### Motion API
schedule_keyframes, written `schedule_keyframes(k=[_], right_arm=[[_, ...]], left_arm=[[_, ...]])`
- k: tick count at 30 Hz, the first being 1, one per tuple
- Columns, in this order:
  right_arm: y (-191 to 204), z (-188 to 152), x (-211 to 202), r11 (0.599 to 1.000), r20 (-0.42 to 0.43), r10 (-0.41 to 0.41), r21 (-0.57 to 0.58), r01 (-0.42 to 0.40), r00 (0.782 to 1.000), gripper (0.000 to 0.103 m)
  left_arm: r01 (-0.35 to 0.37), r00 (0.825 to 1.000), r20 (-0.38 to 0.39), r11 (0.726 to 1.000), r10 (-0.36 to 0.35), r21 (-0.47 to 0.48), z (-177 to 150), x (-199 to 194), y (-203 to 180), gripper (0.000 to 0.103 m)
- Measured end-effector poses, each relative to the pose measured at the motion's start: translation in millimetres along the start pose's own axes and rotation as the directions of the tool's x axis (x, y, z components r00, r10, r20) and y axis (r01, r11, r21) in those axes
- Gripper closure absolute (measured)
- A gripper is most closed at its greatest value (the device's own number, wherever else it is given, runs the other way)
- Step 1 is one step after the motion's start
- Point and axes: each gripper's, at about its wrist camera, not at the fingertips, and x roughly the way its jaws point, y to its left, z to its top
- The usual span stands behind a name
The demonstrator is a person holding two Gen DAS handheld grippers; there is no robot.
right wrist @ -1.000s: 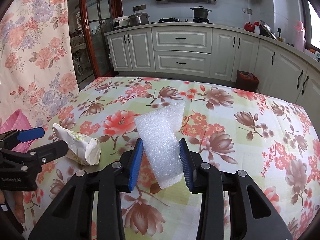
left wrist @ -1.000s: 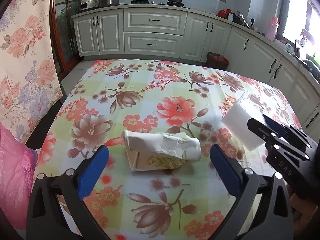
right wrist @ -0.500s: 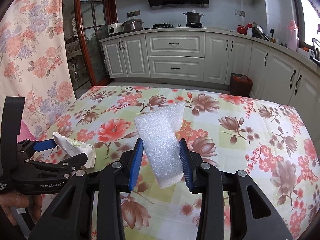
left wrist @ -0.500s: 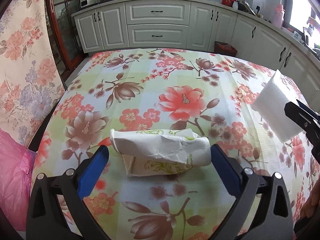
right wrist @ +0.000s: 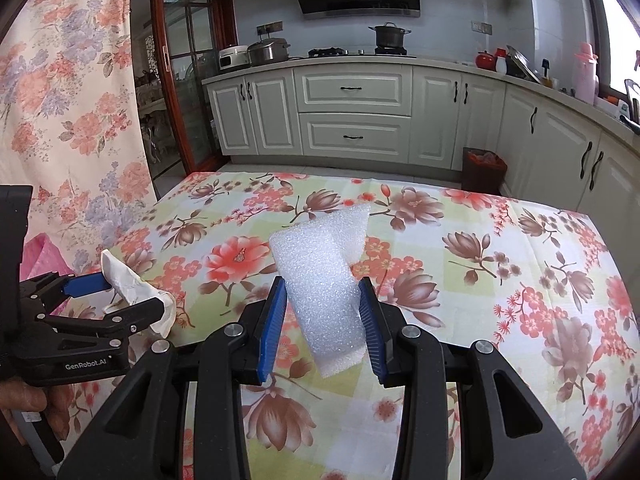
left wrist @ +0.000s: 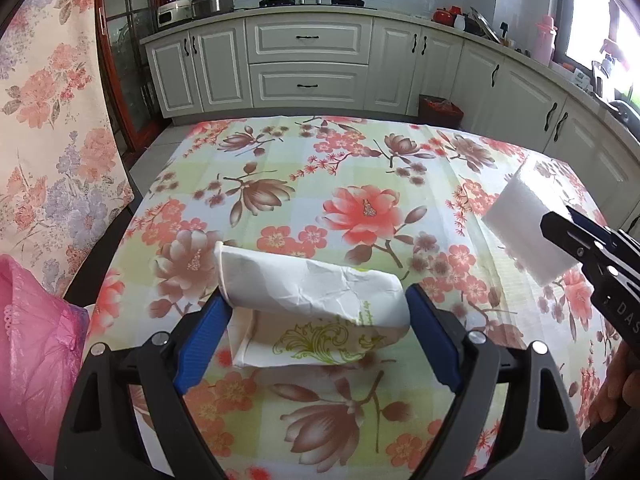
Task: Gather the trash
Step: 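Carry the foam sheet and paper cup over the pink bin and open both tools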
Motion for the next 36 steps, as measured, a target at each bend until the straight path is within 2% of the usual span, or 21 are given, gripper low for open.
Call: schedule_keyframes(k=[15, 26, 36], right_arm=[[38, 4, -31, 0.999, 0.028, 0.025, -0.026, -0.024, 0.999, 0.067], [87, 11, -53, 0.995, 0.052, 0.064, -0.077, -0.06, 0.997, 0.067], [143, 17, -64, 0.985, 0.061, 0.126, -0.127, -0.117, 0.99, 0.067]], left_arm=[[0.025, 0.996, 0.092, 0.997, -0.018, -0.075, -11, -72, 46, 0.018], [0.004, 0.987, 0.163, 0.989, 0.02, -0.145, -22, -125, 97, 0.018], [-0.036, 0.977, 0.196, 0.973, 0.082, -0.229, -44, -164, 163, 0.018]])
